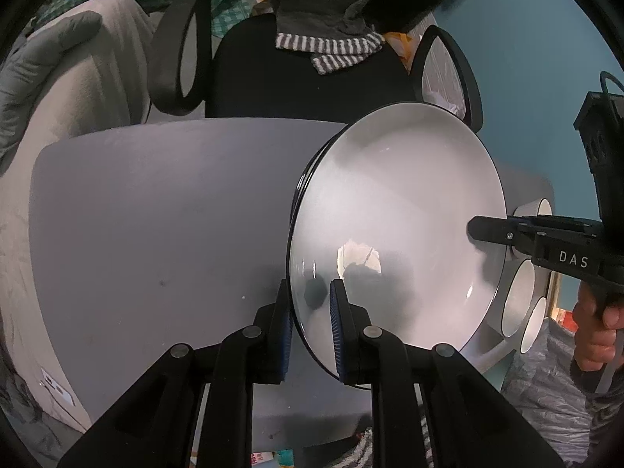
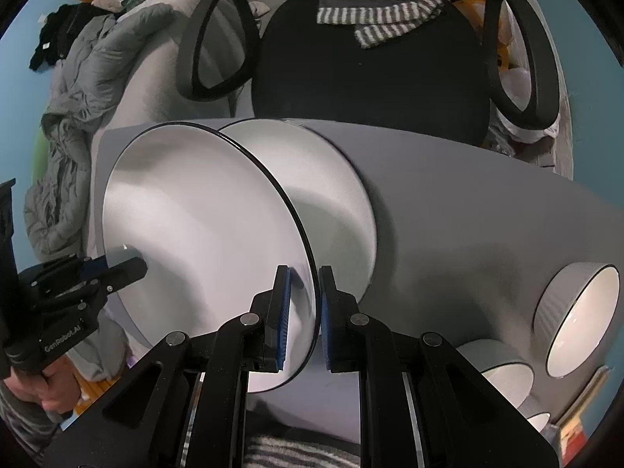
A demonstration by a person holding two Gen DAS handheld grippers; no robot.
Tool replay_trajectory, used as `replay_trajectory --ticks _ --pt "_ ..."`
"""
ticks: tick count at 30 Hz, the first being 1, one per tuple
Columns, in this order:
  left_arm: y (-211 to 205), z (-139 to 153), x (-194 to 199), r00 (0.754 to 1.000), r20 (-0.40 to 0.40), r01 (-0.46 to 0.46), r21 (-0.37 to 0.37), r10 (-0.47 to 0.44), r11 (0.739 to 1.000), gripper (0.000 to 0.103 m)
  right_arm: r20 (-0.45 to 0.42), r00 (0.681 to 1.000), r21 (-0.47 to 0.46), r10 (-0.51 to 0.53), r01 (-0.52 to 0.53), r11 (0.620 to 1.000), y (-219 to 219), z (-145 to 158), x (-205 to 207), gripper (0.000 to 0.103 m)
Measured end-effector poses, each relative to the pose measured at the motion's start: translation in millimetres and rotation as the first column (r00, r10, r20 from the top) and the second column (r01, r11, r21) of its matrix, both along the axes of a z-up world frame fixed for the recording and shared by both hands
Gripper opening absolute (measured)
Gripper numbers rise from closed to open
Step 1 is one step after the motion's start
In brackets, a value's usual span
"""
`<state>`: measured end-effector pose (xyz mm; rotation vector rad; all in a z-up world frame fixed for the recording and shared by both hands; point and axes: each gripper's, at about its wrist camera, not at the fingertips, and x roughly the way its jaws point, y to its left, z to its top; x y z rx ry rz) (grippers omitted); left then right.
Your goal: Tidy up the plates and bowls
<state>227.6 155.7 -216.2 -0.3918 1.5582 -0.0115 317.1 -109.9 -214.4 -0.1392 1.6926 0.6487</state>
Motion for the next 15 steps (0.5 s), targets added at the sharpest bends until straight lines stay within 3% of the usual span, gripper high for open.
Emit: replay_trajectory --ticks 15 --pt "-5.8 -23.6 14.6 0.997 -0.068 -0.021 0.006 0.021 1.000 0.017 -0.059 0.998 -0.003 0.019 -0.019 1.000 -4.4 -28.6 17.0 0.014"
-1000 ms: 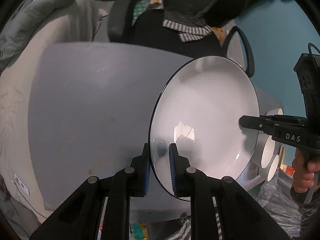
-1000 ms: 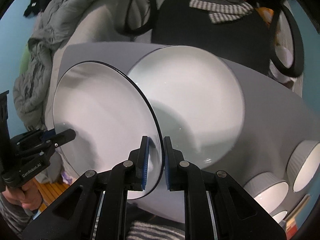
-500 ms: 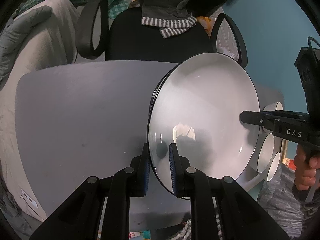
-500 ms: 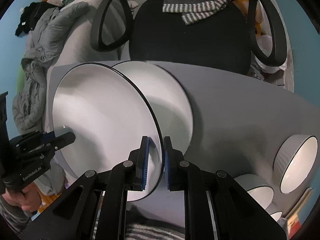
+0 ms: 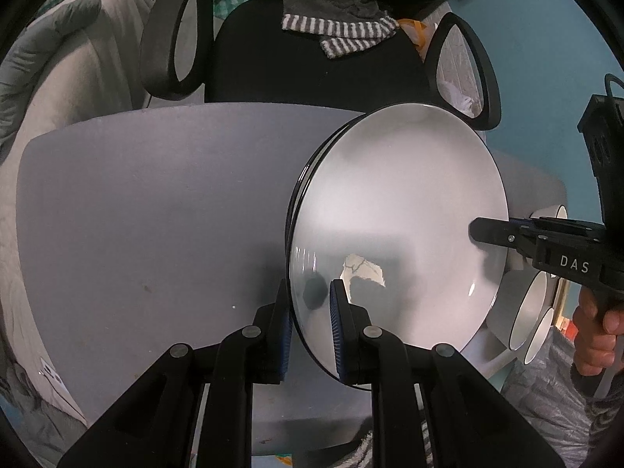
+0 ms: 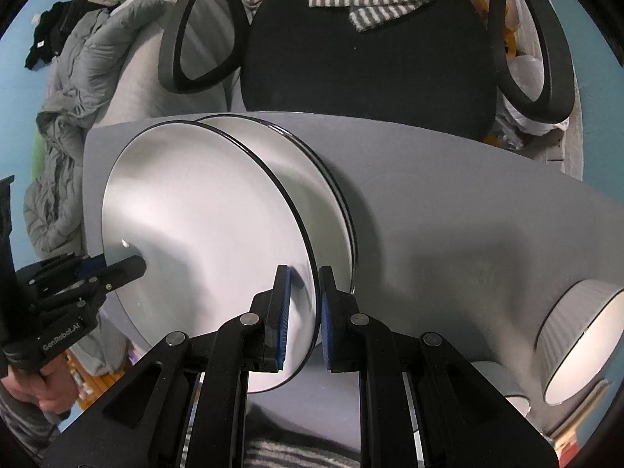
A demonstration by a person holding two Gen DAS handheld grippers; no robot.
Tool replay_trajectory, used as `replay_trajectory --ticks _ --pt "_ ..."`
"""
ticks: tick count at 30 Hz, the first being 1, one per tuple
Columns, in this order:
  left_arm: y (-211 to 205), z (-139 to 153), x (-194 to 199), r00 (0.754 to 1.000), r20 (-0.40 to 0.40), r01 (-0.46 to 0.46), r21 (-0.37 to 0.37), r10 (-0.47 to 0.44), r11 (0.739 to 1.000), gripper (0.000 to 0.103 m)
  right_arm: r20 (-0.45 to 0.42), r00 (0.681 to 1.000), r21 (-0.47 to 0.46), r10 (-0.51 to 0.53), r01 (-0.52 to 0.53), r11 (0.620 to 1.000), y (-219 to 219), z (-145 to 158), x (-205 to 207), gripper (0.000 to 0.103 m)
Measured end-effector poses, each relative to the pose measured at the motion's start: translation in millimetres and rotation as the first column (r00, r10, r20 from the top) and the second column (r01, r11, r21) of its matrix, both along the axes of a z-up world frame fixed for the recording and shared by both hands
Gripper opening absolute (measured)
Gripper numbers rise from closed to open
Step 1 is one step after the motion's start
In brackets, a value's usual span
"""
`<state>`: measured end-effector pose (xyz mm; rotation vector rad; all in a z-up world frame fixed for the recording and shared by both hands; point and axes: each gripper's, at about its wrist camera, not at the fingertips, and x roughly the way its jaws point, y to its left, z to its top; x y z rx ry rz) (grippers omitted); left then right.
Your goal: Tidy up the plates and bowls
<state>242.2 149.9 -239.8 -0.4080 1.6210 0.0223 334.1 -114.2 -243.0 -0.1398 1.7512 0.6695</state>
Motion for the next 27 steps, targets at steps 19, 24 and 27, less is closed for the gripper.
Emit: replay_trajectory --ticks 19,24,27 --pt "-2.5 -16.2 6.9 0.999 -0.042 -0.003 0.020 0.004 1.000 0.017 -0.014 1.000 -0.013 0.009 -0.009 1.000 3.3 -13.9 2.4 0.014" --pt "-4.0 -19.2 5.5 0.999 -0.049 -0.005 0.025 0.007 1.000 0.017 -0.023 1.000 -0.019 0.002 -0.002 1.000 5.2 -13.3 3.4 0.020" --pt "-4.7 -20.0 5.4 0.999 -0.050 -0.006 0.025 0.008 1.000 0.017 -0.036 0.999 -0.013 -0.012 0.011 1.000 5.5 -13.9 3.9 0.030"
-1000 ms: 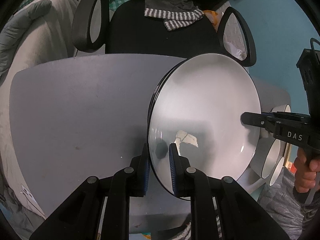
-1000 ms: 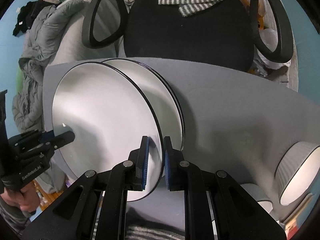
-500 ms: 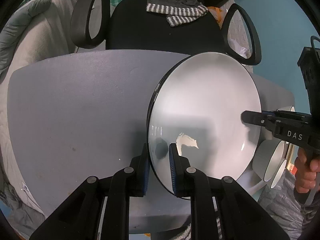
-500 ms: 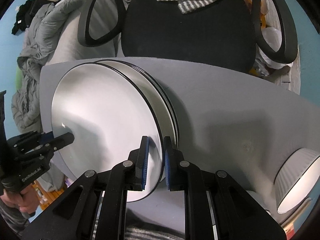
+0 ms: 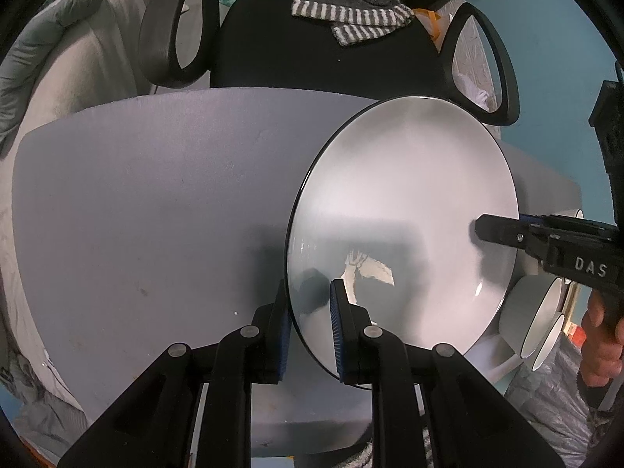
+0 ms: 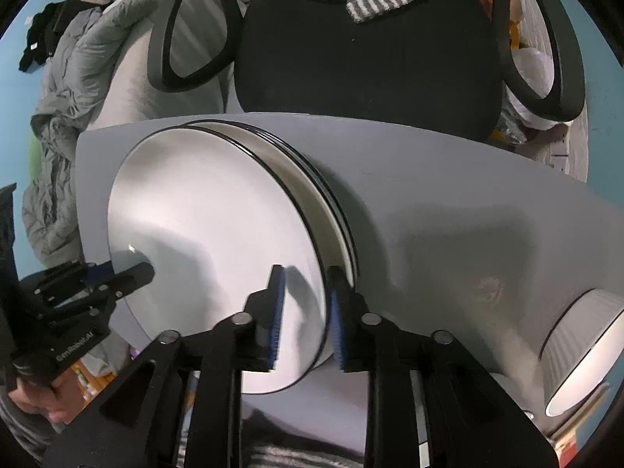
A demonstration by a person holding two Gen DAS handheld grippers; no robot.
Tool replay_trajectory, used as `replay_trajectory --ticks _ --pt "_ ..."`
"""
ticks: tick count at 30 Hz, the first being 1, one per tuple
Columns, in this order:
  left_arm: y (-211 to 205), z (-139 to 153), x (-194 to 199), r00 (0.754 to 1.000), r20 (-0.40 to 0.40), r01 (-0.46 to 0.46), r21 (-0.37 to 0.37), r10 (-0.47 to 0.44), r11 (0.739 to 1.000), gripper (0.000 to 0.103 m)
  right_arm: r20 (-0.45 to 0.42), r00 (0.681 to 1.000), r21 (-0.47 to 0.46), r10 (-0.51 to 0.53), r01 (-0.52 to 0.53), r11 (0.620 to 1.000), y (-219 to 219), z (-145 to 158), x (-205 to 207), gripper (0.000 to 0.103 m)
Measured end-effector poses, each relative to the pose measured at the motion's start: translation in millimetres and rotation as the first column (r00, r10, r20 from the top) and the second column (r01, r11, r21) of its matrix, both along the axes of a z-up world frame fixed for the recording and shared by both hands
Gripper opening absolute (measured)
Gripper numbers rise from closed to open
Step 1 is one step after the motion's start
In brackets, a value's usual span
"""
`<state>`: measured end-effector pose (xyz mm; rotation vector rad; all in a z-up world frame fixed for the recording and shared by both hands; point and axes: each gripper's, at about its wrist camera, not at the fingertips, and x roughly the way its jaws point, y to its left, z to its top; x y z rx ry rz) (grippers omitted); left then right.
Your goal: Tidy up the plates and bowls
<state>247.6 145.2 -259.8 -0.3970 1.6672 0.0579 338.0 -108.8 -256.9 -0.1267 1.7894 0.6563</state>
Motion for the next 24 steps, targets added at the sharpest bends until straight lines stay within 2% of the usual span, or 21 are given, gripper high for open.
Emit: replay_trajectory --ticks 4,8,12,19,24 --pt "-0.4 -0.5 1.0 1.000 -0.004 0.004 0.004 -0.004 1.000 0.019 0.015 1.000 -0.017 0.015 -0.015 1.000 6.5 2.6 -3.7 0.039" --pt "-2.4 7.0 2.4 1.000 0.023 0.017 0.019 -0.018 1.000 0.027 0.031 0.999 -0.037 0.030 -0.029 0.999 12.9 4.8 -6.8 0.049" --pt "-4.3 14.6 3.5 0.998 0.048 0.032 0.041 -0.034 0.999 0.031 0.050 0.998 -0.052 0.030 -0.027 0.998 12.3 9.1 -8.5 0.050" --pt "-6.2 14.6 3.5 0.998 0.054 0.036 0.040 -0.038 0.999 0.032 0.077 0.996 -0.079 0.047 -0.041 0.996 13.6 15.9 -11.7 0.051" --pt "-5.0 16.5 -2.8 0.997 0.060 0.038 0.036 -0.041 0.999 0.032 0.072 0.997 -0.061 0.025 -0.020 0.998 9.0 20.5 -11.1 0.054"
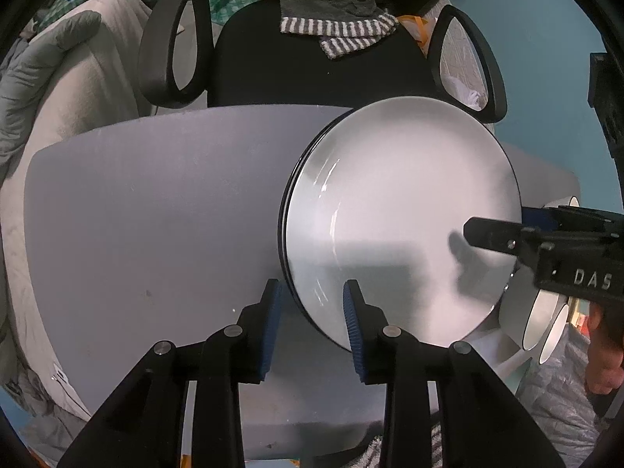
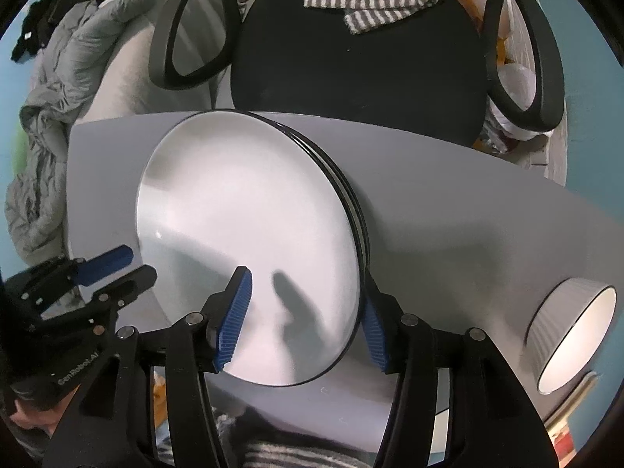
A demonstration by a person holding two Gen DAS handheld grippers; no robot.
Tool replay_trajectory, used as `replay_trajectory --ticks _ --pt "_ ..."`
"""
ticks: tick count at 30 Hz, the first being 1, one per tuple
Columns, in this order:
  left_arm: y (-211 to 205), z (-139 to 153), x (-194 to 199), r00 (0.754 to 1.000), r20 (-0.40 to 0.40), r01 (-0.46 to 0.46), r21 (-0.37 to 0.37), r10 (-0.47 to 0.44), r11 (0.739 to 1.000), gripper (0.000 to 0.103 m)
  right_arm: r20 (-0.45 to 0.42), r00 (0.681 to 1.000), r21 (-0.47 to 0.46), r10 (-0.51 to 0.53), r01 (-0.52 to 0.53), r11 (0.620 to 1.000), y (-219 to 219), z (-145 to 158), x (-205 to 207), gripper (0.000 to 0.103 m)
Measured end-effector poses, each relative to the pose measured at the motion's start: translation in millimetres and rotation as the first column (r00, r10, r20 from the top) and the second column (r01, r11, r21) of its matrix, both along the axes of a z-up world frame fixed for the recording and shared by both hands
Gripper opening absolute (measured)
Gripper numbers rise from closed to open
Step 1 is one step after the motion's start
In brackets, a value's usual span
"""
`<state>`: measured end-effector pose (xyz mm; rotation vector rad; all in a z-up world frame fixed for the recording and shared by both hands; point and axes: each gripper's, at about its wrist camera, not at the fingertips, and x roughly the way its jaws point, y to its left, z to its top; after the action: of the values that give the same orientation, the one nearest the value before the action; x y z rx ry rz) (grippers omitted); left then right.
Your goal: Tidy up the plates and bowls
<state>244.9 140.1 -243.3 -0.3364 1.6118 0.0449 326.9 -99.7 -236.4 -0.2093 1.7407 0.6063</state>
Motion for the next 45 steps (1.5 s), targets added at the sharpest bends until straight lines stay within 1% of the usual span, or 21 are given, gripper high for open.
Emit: replay_trajectory --ticks 2,3,5,7,12,13,14,15,16,17,20,22,26,32,36,43,45 --pt "0.3 0.9 -4.3 1.000 0.002 -0.001 -0.002 0.001 1.000 0.032 0.013 1.000 -0.015 0.001 -0.001 1.000 -1.3 1.5 -0.4 0.059" --pt "0.2 1.6 -6.0 1.000 0.003 -0.001 -0.002 0.001 1.000 0.032 0.028 1.000 -0.031 0.006 -0.006 1.000 -1.4 2.5 -0.9 0.060" --pt "0.0 4.4 -8.9 1.000 0.009 0.001 0.003 -0.001 1.000 0.032 0.037 0.999 -0.034 0.015 -0.013 0.999 -1.9 3.8 -2.2 0.060" --pt "-0.3 9.9 -12.2 1.000 0.020 0.006 0.025 -0.007 1.000 0.032 0.037 0.999 -0.029 0.013 -0.012 0.999 -3.5 5.2 -3.5 0.060" --pt "-4.0 26.8 -18.3 0.999 0.053 0.007 0.056 -0.010 0.998 0.033 0.106 0.994 -0.049 0.036 -0.031 0.998 -7.5 15.9 -12.6 0.060" --pt "-4.7 30.8 -19.7 0.998 0.059 0.006 0.066 -0.010 0.998 0.034 0.126 0.991 -0.051 0.045 -0.039 0.998 -8.5 20.4 -16.3 0.060" --pt "-5.8 35.9 -21.6 0.997 0.071 0.008 0.080 -0.014 0.997 0.039 0.138 0.989 -0.051 0.050 -0.043 0.998 -9.8 23.4 -18.3 0.061" --pt "-6.1 40.7 -23.7 0.996 0.084 0.009 0.092 -0.017 0.996 0.044 0.153 0.987 -0.051 0.055 -0.047 0.998 -10.8 26.8 -20.9 0.063" --pt "-7.4 47.0 -26.4 0.995 0.101 0.010 0.106 -0.021 0.994 0.045 0.168 0.984 -0.052 0.059 -0.051 0.997 -11.9 31.0 -24.1 0.067" --pt "-7.7 50.3 -28.4 0.994 0.109 0.011 0.113 -0.024 0.994 0.047 0.184 0.981 -0.052 0.062 -0.053 0.997 -12.9 35.1 -26.5 0.068" --pt "-10.4 61.3 -35.9 0.990 0.135 0.014 0.128 -0.031 0.992 0.054 0.217 0.974 -0.042 0.062 -0.054 0.998 -17.2 47.9 -35.0 0.068" --pt "-11.9 68.4 -40.7 0.988 0.150 0.011 0.137 -0.031 0.991 0.055 0.231 0.971 -0.030 0.054 -0.048 0.998 -18.9 55.1 -39.0 0.068" --pt "-13.6 82.8 -51.0 0.982 0.186 0.000 0.154 -0.029 0.988 0.063 0.270 0.962 -0.013 0.036 -0.034 0.999 -25.4 71.3 -47.6 0.069" --pt "-16.9 100.9 -65.5 0.973 0.227 0.000 0.176 -0.040 0.984 0.064 0.299 0.954 0.019 -0.015 0.009 1.000 -35.9 89.9 -65.6 0.069" --pt "-19.4 117.3 -79.4 0.963 0.263 0.001 0.190 -0.051 0.982 0.070 0.317 0.948 0.026 -0.043 0.037 0.999 -44.0 99.4 -79.6 0.069" --pt "-27.0 138.7 -104.1 0.950 0.306 0.002 0.185 -0.059 0.983 0.074 0.357 0.931 0.035 -0.080 0.073 0.997 -61.9 116.9 -106.1 0.069" --pt "-31.3 143.0 -112.0 0.946 0.316 0.010 0.188 -0.070 0.982 0.076 0.362 0.927 0.038 -0.094 0.086 0.996 -68.7 122.0 -113.6 0.069"
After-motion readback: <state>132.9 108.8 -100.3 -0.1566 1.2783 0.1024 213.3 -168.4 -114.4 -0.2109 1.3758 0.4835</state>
